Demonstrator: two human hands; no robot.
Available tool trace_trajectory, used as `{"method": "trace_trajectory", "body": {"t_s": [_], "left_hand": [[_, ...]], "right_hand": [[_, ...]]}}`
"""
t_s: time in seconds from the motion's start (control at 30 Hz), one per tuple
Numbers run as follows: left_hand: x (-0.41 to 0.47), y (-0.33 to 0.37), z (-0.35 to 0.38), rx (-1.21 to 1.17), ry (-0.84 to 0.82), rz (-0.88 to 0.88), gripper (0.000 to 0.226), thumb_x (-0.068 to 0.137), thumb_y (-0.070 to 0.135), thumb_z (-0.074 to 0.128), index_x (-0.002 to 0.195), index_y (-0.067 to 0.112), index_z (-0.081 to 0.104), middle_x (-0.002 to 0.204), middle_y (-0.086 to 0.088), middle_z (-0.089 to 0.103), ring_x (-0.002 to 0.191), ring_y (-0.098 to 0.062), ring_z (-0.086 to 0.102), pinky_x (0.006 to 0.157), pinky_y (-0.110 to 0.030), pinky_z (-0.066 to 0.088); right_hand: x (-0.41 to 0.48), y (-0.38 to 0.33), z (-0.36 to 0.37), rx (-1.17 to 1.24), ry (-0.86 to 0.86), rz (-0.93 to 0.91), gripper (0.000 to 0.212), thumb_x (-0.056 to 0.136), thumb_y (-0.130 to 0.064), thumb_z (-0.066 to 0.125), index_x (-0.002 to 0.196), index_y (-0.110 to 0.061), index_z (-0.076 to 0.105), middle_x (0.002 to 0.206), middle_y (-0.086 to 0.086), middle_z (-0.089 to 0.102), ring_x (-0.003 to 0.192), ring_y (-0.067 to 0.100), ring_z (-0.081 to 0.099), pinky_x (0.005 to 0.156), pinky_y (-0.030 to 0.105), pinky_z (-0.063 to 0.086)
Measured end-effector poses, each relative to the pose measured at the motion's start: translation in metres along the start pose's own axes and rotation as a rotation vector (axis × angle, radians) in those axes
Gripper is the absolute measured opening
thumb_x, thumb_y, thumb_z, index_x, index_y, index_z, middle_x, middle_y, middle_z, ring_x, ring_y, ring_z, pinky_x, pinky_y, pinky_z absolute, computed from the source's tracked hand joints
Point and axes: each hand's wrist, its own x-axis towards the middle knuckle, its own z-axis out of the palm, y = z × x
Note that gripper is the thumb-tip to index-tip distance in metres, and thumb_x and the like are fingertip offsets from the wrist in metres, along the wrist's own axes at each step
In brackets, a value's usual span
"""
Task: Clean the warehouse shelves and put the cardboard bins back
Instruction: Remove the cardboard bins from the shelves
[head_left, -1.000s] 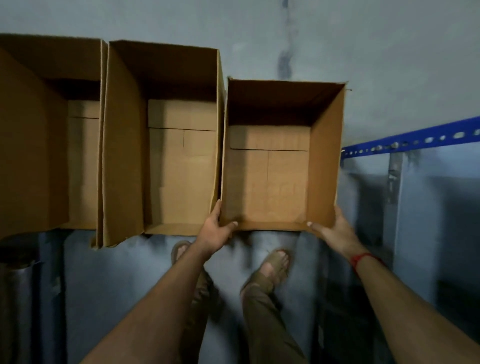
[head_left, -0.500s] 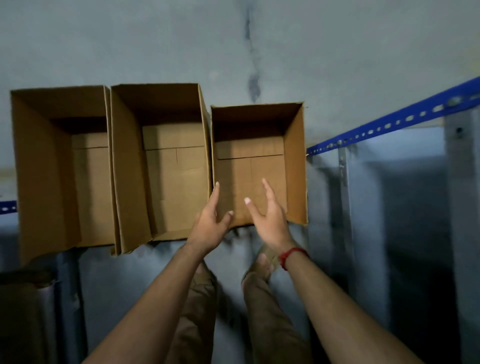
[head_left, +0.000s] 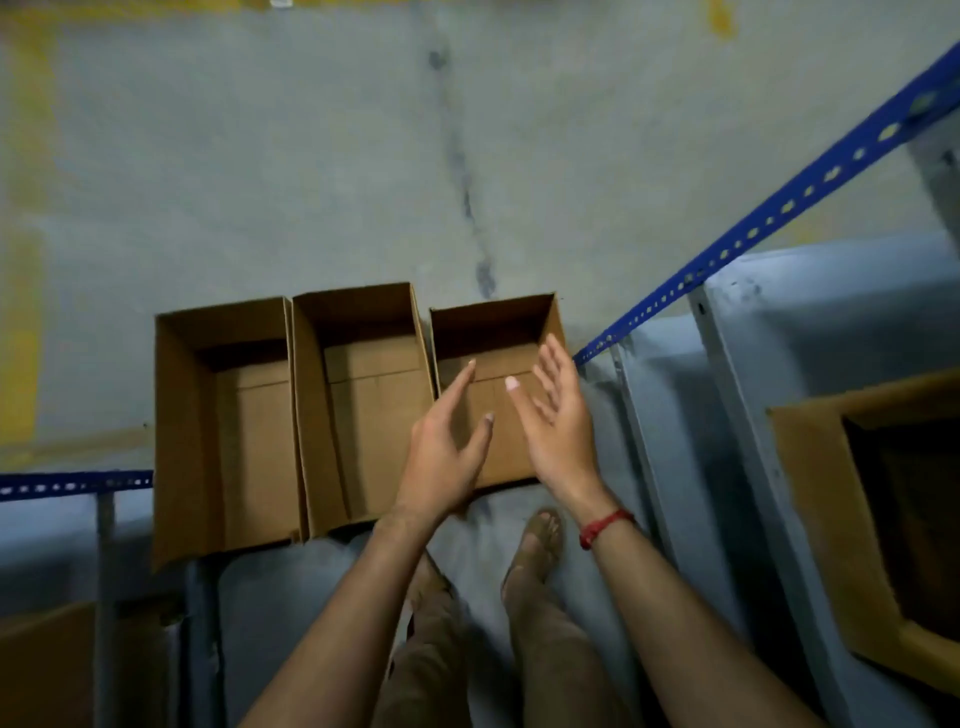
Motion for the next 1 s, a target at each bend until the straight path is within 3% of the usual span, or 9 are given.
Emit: {"method": "trace_trajectory", "body": {"t_s": [0.17, 0.3, 0.43, 0.57, 0.67, 0.87, 1.0], "left_hand": [[-0.004, 0.054, -0.045, 0.038, -0.043, 0.16, 0.068, 0.095, 0.023, 0.067, 0.154, 0.031, 0.034, 0.152, 0.016, 0.042, 0.141, -0.003, 0.039, 0.117, -0.028, 0.034], [-0.017, 0.108, -0.053, 0.019, -0.044, 0.309, 0.067, 0.095, 0.024, 0.068, 0.154, 0.026, 0.035, 0.153, 0.012, 0.044, 0.14, 0.004, 0.037, 0.115, -0.019, 0.032], [-0.047, 0.168, -0.043, -0.011, -0.112, 0.453, 0.071, 0.095, 0.026, 0.068, 0.155, 0.03, 0.032, 0.154, 0.012, 0.043, 0.14, 0.006, 0.036, 0.116, -0.017, 0.03], [-0.078, 0.227, -0.029, 0.031, -0.229, 0.633, 0.073, 0.096, 0.031, 0.066, 0.157, 0.031, 0.026, 0.158, 0.017, 0.034, 0.143, 0.011, 0.027, 0.115, -0.011, 0.023], [-0.102, 0.271, -0.015, 0.019, -0.236, 0.735, 0.073, 0.096, 0.027, 0.067, 0.157, 0.028, 0.027, 0.158, 0.018, 0.033, 0.142, 0.012, 0.027, 0.114, -0.01, 0.024], [-0.145, 0.334, 0.016, -0.061, -0.243, 0.898, 0.07, 0.095, 0.024, 0.069, 0.155, 0.024, 0.033, 0.156, 0.014, 0.04, 0.144, 0.0, 0.035, 0.118, -0.033, 0.034], [-0.172, 0.364, 0.04, -0.163, -0.27, 0.951, 0.067, 0.095, 0.025, 0.069, 0.153, 0.028, 0.037, 0.152, 0.019, 0.044, 0.142, 0.001, 0.037, 0.117, -0.036, 0.036]], "right_hand": [[-0.031, -0.065, -0.024, 0.061, 0.085, -0.144, 0.061, 0.096, -0.015, 0.064, 0.149, -0.024, 0.035, 0.152, -0.006, 0.043, 0.137, 0.003, 0.042, 0.112, 0.036, 0.042], [-0.062, -0.11, -0.059, 0.071, 0.17, -0.258, 0.058, 0.095, -0.017, 0.065, 0.147, -0.024, 0.041, 0.148, -0.011, 0.047, 0.137, -0.002, 0.042, 0.112, 0.035, 0.042], [-0.108, -0.154, -0.102, 0.077, 0.272, -0.378, 0.055, 0.093, -0.018, 0.068, 0.143, -0.026, 0.047, 0.146, -0.01, 0.051, 0.136, 0.001, 0.044, 0.111, 0.046, 0.043], [-0.154, -0.198, -0.149, 0.035, 0.352, -0.477, 0.05, 0.091, -0.026, 0.067, 0.137, -0.033, 0.05, 0.143, -0.015, 0.053, 0.13, -0.007, 0.047, 0.11, 0.041, 0.045], [-0.188, -0.224, -0.186, 0.022, 0.431, -0.568, 0.048, 0.092, -0.033, 0.066, 0.138, -0.032, 0.052, 0.141, -0.017, 0.055, 0.133, -0.001, 0.047, 0.11, 0.046, 0.044], [-0.265, -0.256, -0.245, 0.03, 0.558, -0.708, 0.049, 0.089, -0.028, 0.066, 0.137, -0.023, 0.053, 0.138, -0.015, 0.057, 0.132, 0.0, 0.048, 0.108, 0.039, 0.045], [-0.307, -0.26, -0.274, 0.034, 0.642, -0.742, 0.048, 0.089, -0.025, 0.067, 0.135, -0.023, 0.055, 0.137, -0.012, 0.059, 0.132, 0.002, 0.049, 0.107, 0.038, 0.046]]}}
